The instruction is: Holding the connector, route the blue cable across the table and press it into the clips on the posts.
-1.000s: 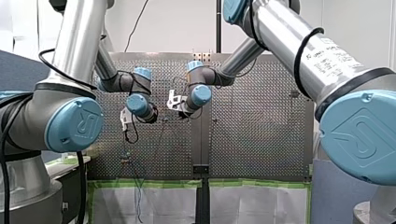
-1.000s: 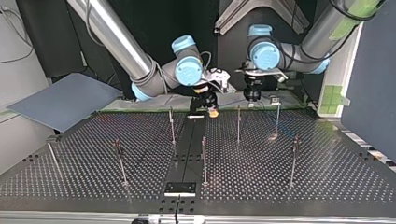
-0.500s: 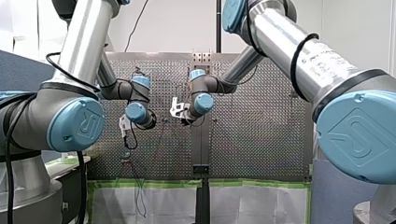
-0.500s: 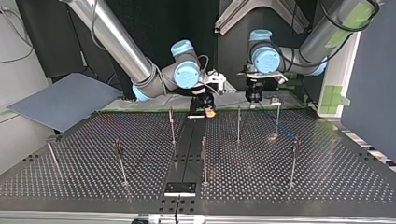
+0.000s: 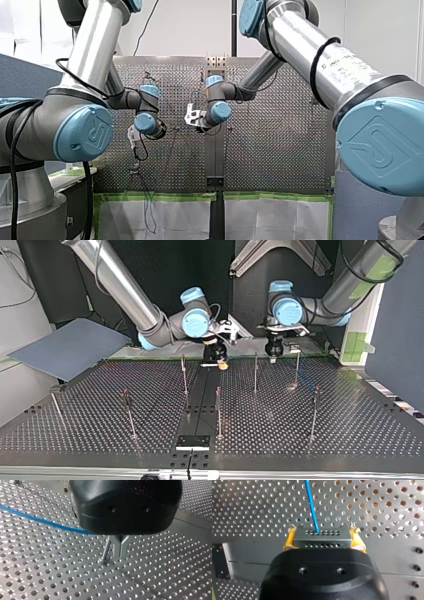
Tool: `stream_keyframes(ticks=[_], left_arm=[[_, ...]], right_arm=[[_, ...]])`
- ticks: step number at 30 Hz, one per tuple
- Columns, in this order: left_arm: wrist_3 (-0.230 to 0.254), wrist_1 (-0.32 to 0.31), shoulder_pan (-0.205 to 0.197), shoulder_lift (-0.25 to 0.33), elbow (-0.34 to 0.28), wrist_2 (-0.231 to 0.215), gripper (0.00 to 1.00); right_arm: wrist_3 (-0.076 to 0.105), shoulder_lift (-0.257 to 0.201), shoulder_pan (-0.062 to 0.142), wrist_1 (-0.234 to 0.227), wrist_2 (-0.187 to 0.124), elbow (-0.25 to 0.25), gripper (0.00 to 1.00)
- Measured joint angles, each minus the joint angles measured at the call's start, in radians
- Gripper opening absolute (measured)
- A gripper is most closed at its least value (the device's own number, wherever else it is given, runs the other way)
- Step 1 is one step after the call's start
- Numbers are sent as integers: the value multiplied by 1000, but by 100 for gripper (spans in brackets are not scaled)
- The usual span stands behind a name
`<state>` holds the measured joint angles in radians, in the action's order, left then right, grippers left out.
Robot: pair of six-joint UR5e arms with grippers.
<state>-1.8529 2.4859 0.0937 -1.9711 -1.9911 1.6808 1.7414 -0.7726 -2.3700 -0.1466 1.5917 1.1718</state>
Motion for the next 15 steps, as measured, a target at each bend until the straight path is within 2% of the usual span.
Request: stream_keyframes(ticks=[8,15], left_arm=[[-13,-17,-17,-14,23,-32,0],[-43,-15,-27,-44,77,-52,0]], right_arm=[[0,0,17,-2,-8,-1,0],[0,0,31,-1,-15,-20,0]])
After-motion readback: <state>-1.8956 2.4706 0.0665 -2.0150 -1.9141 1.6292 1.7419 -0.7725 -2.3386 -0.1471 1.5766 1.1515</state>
